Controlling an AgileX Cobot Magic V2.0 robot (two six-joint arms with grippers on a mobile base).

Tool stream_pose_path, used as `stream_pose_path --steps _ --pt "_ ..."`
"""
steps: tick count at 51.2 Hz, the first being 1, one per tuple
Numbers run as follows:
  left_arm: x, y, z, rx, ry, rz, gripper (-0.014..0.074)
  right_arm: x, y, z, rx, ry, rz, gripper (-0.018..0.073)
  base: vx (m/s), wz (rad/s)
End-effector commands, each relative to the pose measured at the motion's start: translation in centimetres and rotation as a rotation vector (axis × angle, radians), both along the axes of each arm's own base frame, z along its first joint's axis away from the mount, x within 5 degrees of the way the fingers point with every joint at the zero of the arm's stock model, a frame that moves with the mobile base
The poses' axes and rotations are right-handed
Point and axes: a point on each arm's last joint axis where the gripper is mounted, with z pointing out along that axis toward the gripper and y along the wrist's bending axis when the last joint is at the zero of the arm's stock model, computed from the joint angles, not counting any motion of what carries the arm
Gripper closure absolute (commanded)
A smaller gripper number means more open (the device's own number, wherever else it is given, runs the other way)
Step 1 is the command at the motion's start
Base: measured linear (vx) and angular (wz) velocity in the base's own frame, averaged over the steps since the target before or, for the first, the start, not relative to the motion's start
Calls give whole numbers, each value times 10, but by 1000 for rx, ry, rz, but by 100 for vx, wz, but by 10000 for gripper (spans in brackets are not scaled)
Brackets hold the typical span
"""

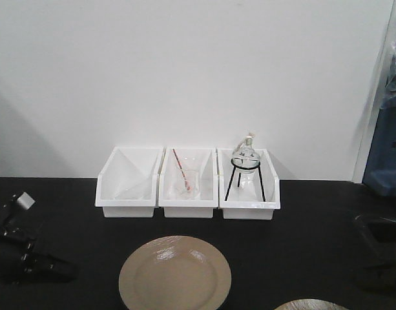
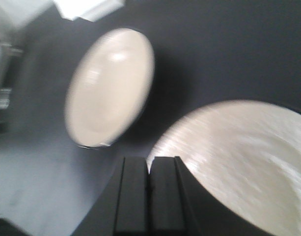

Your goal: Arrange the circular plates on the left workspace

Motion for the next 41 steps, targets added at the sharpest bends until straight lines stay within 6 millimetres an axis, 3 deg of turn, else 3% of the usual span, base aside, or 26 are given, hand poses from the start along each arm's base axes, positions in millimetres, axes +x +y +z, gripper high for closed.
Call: stream_pose_path --steps 1,7,11,19,30,35,41 --pt "-14 -5 40 -22 -109 -16 600 -4 -25 7 -62 38 -138 561 0 0" --pt "-23 -7 56 -21 -149 -24 600 -18 -60 1 -87 119 -271 546 0 0" --pt "-28 -9 64 -26 -173 -23 600 -22 -71 -4 -58 139 -326 512 0 0" --pt "-37 -11 68 -44 -179 -19 600 -22 -74 -28 -26 264 -247 358 0 0" --pt "-52 -11 45 -21 -153 28 600 -17 -75 -56 65 399 -179 48 0 0" --pt "-55 -11 36 -12 -135 46 600 -14 -78 -63 71 416 -186 -17 0 0" --pt "-58 -11 30 -13 -122 43 600 -12 -79 -71 88 438 -189 -27 0 0"
